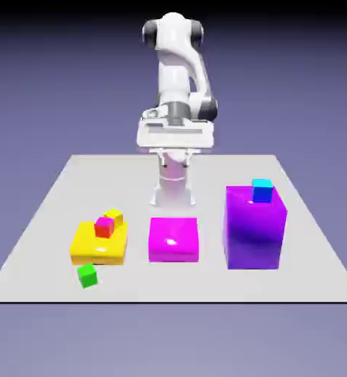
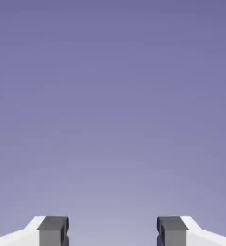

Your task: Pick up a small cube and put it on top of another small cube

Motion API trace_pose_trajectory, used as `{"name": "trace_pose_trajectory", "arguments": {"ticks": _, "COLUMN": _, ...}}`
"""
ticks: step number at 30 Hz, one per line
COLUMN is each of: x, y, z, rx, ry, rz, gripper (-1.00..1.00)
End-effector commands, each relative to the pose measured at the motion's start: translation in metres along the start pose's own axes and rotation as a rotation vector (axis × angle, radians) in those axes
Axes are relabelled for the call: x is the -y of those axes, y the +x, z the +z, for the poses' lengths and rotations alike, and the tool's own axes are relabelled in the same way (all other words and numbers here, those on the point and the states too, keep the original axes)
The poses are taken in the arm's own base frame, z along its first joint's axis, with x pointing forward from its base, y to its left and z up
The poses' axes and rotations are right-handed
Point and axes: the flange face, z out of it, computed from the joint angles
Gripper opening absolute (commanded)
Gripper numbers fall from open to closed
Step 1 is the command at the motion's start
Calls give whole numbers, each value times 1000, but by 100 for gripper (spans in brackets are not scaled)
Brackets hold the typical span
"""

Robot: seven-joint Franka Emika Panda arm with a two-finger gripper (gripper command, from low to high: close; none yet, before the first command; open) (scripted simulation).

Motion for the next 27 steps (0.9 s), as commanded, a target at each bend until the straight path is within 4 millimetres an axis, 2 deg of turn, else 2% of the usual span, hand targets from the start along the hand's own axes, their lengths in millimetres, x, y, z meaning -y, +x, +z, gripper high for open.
{"name": "trace_pose_trajectory", "arguments": {"ticks": 1, "x": -5, "y": 11, "z": 10, "rx": 28, "ry": -31, "rz": 42, "gripper": 0}}
{"name": "trace_pose_trajectory", "arguments": {"ticks": 6, "x": -36, "y": 60, "z": 57, "rx": 167, "ry": -181, "rz": 252, "gripper": 0}}
{"name": "trace_pose_trajectory", "arguments": {"ticks": 13, "x": -97, "y": 116, "z": 118, "rx": 349, "ry": -363, "rz": 532, "gripper": 0}}
{"name": "trace_pose_trajectory", "arguments": {"ticks": 20, "x": -166, "y": 158, "z": 167, "rx": 509, "ry": -505, "rz": 785, "gripper": 0}}
{"name": "trace_pose_trajectory", "arguments": {"ticks": 27, "x": -232, "y": 187, "z": 205, "rx": 648, "ry": -612, "rz": 995, "gripper": 0}}
